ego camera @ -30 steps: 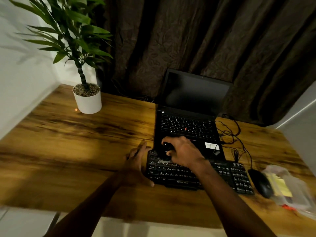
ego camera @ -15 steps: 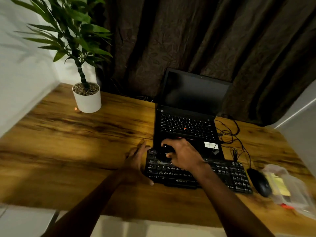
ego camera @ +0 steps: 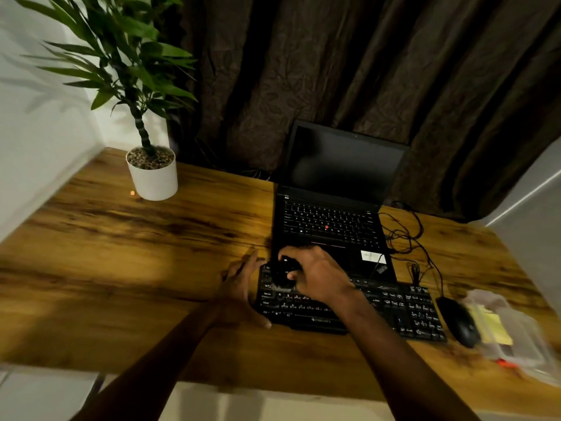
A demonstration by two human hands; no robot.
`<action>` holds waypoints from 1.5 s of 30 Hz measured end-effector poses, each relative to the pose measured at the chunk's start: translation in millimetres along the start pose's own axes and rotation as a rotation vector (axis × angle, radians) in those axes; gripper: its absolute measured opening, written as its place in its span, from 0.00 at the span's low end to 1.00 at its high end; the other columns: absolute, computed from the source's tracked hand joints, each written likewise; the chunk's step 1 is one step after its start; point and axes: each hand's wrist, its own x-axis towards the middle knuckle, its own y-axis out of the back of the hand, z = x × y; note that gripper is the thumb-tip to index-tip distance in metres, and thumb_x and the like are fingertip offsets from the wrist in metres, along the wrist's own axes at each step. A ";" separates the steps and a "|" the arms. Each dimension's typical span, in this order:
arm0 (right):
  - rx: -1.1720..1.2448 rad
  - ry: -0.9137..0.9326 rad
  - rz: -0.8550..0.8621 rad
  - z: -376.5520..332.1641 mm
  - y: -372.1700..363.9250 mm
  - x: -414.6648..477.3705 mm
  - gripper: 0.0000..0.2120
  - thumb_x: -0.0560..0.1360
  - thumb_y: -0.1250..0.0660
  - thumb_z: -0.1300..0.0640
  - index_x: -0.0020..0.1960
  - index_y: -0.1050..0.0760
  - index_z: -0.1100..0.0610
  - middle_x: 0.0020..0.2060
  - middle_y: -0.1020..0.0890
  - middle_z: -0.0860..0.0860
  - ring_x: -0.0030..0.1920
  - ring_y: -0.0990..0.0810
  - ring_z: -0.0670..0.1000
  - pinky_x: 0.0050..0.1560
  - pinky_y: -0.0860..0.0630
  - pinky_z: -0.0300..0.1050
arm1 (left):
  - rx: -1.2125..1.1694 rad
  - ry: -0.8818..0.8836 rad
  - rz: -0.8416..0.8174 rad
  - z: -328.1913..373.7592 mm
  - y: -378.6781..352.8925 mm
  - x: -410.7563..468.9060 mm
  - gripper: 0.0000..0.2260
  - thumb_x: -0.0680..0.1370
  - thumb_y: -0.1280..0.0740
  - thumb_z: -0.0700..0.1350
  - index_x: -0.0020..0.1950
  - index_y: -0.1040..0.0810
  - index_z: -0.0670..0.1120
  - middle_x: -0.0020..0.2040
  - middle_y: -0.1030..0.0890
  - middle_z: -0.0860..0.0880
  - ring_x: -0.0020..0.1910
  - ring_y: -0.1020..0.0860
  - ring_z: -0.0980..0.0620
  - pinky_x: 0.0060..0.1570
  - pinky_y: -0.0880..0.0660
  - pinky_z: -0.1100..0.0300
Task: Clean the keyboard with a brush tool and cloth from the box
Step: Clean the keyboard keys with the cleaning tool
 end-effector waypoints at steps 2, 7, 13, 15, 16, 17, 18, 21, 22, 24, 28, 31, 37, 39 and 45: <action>-0.073 -0.013 -0.001 1.5 4.6 -4.3 0.20 0.73 0.28 0.61 0.62 0.24 0.45 0.52 0.18 0.51 0.54 0.20 0.51 0.56 0.22 0.45 | -0.016 0.009 -0.007 0.5 0.3 -0.5 0.69 0.48 0.19 0.68 0.69 0.70 0.76 0.80 0.43 0.55 0.79 0.50 0.50 0.75 0.47 0.38; 0.065 0.030 0.016 -9.5 -13.4 5.8 0.22 0.73 0.28 0.61 0.62 0.28 0.43 0.52 0.19 0.51 0.53 0.20 0.52 0.53 0.20 0.51 | -0.020 0.013 -0.023 -0.9 -1.4 0.4 0.71 0.48 0.19 0.68 0.74 0.68 0.69 0.78 0.45 0.64 0.79 0.53 0.53 0.76 0.50 0.42; 0.131 0.021 0.025 2.0 -8.7 5.7 0.21 0.72 0.28 0.64 0.59 0.25 0.43 0.49 0.17 0.48 0.49 0.18 0.47 0.50 0.18 0.50 | -0.008 -0.009 -0.013 1.2 -0.8 0.1 0.71 0.52 0.17 0.65 0.73 0.71 0.69 0.78 0.44 0.63 0.79 0.52 0.53 0.73 0.53 0.48; 0.079 -0.035 0.014 18.5 -2.3 0.7 0.23 0.72 0.27 0.64 0.60 0.25 0.43 0.52 0.17 0.48 0.52 0.19 0.47 0.54 0.19 0.49 | 0.008 -0.034 -0.006 2.9 1.0 0.1 0.71 0.52 0.17 0.65 0.77 0.68 0.63 0.76 0.47 0.67 0.79 0.52 0.53 0.73 0.55 0.46; 0.055 -0.072 0.005 25.7 0.4 -2.3 0.24 0.72 0.28 0.64 0.62 0.25 0.42 0.54 0.17 0.49 0.54 0.19 0.48 0.55 0.19 0.49 | 0.008 -0.035 -0.006 4.5 1.5 0.1 0.71 0.52 0.16 0.64 0.78 0.66 0.62 0.75 0.49 0.68 0.79 0.53 0.53 0.74 0.56 0.45; 0.033 -0.105 -0.001 31.6 1.3 -4.7 0.25 0.72 0.28 0.63 0.62 0.26 0.40 0.55 0.18 0.50 0.55 0.20 0.49 0.57 0.20 0.50 | 0.006 -0.031 -0.007 5.1 1.6 0.4 0.71 0.53 0.16 0.64 0.77 0.66 0.62 0.74 0.50 0.68 0.78 0.54 0.56 0.74 0.56 0.45; 0.021 -0.126 0.002 34.6 1.6 -6.4 0.25 0.73 0.28 0.62 0.63 0.28 0.39 0.56 0.19 0.50 0.56 0.21 0.50 0.58 0.21 0.50 | 0.001 -0.022 -0.011 5.1 1.5 0.6 0.71 0.53 0.16 0.63 0.77 0.67 0.62 0.75 0.50 0.68 0.76 0.55 0.58 0.74 0.56 0.45; 0.048 -0.093 0.018 27.2 -2.1 -4.5 0.23 0.74 0.29 0.61 0.63 0.27 0.40 0.53 0.21 0.48 0.54 0.23 0.48 0.55 0.22 0.47 | -0.015 -0.011 -0.013 0.2 -0.5 1.6 0.72 0.50 0.18 0.67 0.79 0.65 0.62 0.79 0.46 0.64 0.79 0.53 0.53 0.74 0.53 0.44; 0.098 -0.071 0.010 20.6 -3.6 -2.2 0.22 0.74 0.29 0.62 0.62 0.26 0.42 0.50 0.22 0.47 0.52 0.23 0.47 0.52 0.21 0.47 | -0.012 -0.014 -0.013 -1.5 -1.2 1.5 0.73 0.49 0.19 0.69 0.80 0.65 0.61 0.79 0.45 0.65 0.79 0.52 0.52 0.73 0.52 0.45; 0.181 -0.010 0.012 9.7 -8.6 2.2 0.20 0.74 0.29 0.63 0.60 0.26 0.44 0.48 0.20 0.47 0.49 0.21 0.47 0.49 0.19 0.49 | -0.005 -0.020 -0.024 -2.4 -1.1 1.4 0.74 0.46 0.22 0.73 0.80 0.64 0.60 0.76 0.45 0.67 0.79 0.52 0.53 0.72 0.52 0.47; 0.174 -0.025 0.024 19.1 -8.2 2.2 0.22 0.74 0.29 0.64 0.60 0.26 0.42 0.51 0.18 0.49 0.49 0.19 0.48 0.49 0.17 0.51 | -0.019 -0.037 -0.018 2.5 0.1 1.1 0.70 0.48 0.20 0.70 0.75 0.68 0.66 0.78 0.45 0.66 0.79 0.52 0.52 0.73 0.51 0.45; 0.078 -0.101 0.000 40.9 2.3 -9.4 0.26 0.73 0.29 0.65 0.63 0.27 0.41 0.57 0.19 0.51 0.56 0.21 0.50 0.56 0.19 0.53 | -0.012 -0.016 -0.007 2.0 -0.8 2.7 0.71 0.51 0.16 0.64 0.79 0.64 0.63 0.80 0.44 0.61 0.79 0.52 0.52 0.75 0.51 0.44; 0.045 -0.122 0.019 48.9 -2.3 -10.2 0.26 0.74 0.30 0.60 0.65 0.30 0.39 0.58 0.21 0.51 0.59 0.23 0.52 0.59 0.21 0.54 | 0.010 -0.008 0.005 -3.0 -4.1 4.1 0.71 0.47 0.21 0.70 0.74 0.69 0.68 0.80 0.43 0.60 0.79 0.51 0.51 0.75 0.49 0.42; 0.129 -0.085 0.032 39.1 -10.0 -3.5 0.25 0.74 0.29 0.60 0.65 0.30 0.39 0.56 0.20 0.50 0.57 0.21 0.50 0.56 0.20 0.54 | -0.001 -0.015 0.005 -3.0 -3.8 3.9 0.71 0.47 0.20 0.70 0.75 0.68 0.68 0.80 0.42 0.60 0.79 0.51 0.51 0.75 0.48 0.42; 0.217 -0.103 0.023 49.4 -5.2 -6.8 0.26 0.74 0.29 0.64 0.64 0.27 0.38 0.58 0.20 0.50 0.54 0.20 0.48 0.50 0.17 0.47 | -0.007 -0.014 -0.001 -0.7 -1.8 4.1 0.68 0.47 0.20 0.70 0.65 0.73 0.79 0.80 0.43 0.58 0.80 0.52 0.49 0.75 0.50 0.40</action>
